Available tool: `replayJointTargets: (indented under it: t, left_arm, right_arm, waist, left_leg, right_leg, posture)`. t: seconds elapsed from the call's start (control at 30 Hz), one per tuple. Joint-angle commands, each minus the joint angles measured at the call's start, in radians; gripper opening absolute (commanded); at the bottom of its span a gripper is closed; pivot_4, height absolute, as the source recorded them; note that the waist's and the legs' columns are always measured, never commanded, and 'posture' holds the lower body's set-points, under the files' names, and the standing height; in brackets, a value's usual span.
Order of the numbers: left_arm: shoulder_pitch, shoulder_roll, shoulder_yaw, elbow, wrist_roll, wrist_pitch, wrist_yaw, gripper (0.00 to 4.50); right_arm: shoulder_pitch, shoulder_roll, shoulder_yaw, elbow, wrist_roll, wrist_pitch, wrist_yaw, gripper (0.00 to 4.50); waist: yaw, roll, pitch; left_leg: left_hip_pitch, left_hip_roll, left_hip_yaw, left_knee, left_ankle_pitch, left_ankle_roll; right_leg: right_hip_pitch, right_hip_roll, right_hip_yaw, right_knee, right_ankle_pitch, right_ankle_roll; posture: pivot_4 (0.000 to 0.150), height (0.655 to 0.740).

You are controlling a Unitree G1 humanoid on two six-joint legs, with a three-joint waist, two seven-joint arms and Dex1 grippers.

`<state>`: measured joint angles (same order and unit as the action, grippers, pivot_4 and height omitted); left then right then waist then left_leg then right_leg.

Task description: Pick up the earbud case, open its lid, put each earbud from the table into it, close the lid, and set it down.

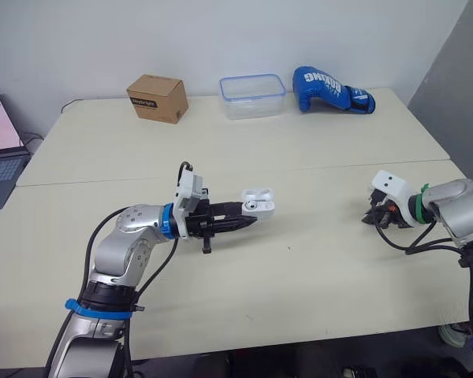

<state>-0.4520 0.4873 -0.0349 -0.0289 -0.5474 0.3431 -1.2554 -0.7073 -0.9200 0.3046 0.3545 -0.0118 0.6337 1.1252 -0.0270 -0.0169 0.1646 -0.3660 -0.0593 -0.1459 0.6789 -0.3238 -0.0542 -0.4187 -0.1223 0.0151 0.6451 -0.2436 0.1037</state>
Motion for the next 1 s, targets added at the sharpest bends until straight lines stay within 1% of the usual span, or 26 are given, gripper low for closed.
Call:
replayJointTargets:
  t: [0.03,0.17,0.3,0.47,0.67,0.93,1.0]
  left_arm:
    - [-0.017,0.001,0.005,-0.021,-0.011,-0.008,0.0,0.77]
    - [-0.019,0.001,0.001,-0.018,-0.008,-0.011,-0.003,0.77]
    - [-0.024,-0.002,-0.004,-0.012,-0.002,-0.02,-0.005,0.77]
    - [-0.024,-0.007,-0.01,-0.009,0.003,-0.033,-0.004,0.77]
    - [-0.012,-0.009,-0.012,-0.024,0.005,-0.043,0.007,0.77]
    - [0.004,-0.004,-0.01,-0.04,0.005,-0.045,0.02,0.77]
    - [0.005,-0.004,-0.01,-0.041,0.004,-0.045,0.023,0.77]
  right_arm:
    - [0.03,-0.052,0.007,-0.052,-0.028,-0.038,0.048,0.37]
    - [0.032,-0.095,0.038,-0.169,-0.058,-0.1,0.121,0.37]
    - [-0.021,-0.07,0.092,-0.252,-0.104,-0.101,0.169,0.37]
    - [-0.053,-0.036,0.161,-0.31,-0.152,-0.101,0.22,0.37]
    - [-0.067,0.009,0.22,-0.304,-0.212,-0.125,0.238,0.37]
    - [-0.063,0.02,0.222,-0.288,-0.233,-0.15,0.26,0.37]
    - [-0.06,0.022,0.222,-0.288,-0.236,-0.152,0.267,1.13]
  waist:
    - [0.001,0.0,0.0]
    - [-0.002,0.0,0.0]
    - [-0.008,0.0,0.0]
    - [-0.005,0.0,0.0]
    - [-0.003,0.0,0.0]
    - [-0.003,0.0,0.0]
    - [-0.003,0.0,0.0]
  left_leg:
    - [0.0,0.0,0.0,0.0,0.0,0.0]
    - [0.0,0.0,0.001,0.0,0.0,0.0]
    - [0.0,0.001,0.002,0.0,0.0,0.0]
    - [0.0,0.001,0.001,-0.001,0.0,0.0]
    - [0.0,0.0,0.001,0.0,0.0,0.0]
    - [0.0,0.001,0.001,0.0,0.0,0.0]
    - [0.0,0.0,0.001,0.0,0.0,0.0]
  right_leg:
    - [0.0,0.0,0.0,0.0,0.0,0.0]
    - [-0.001,0.0,0.0,0.0,0.0,0.0]
    - [-0.001,0.0,0.001,0.001,0.0,0.0]
    - [-0.001,0.0,0.0,0.0,0.0,0.0]
    - [-0.001,0.0,0.0,0.0,0.0,0.0]
    - [-0.001,0.0,0.0,0.0,0.0,0.0]
    - [-0.001,0.0,0.0,0.0,0.0,0.0]
  posture:
    - [0.15,0.7307]
    - [0.15,0.7307]
    - [0.15,0.7307]
    - [0.15,0.7307]
    - [0.15,0.7307]
    - [0.15,0.7307]
    - [0.15,0.7307]
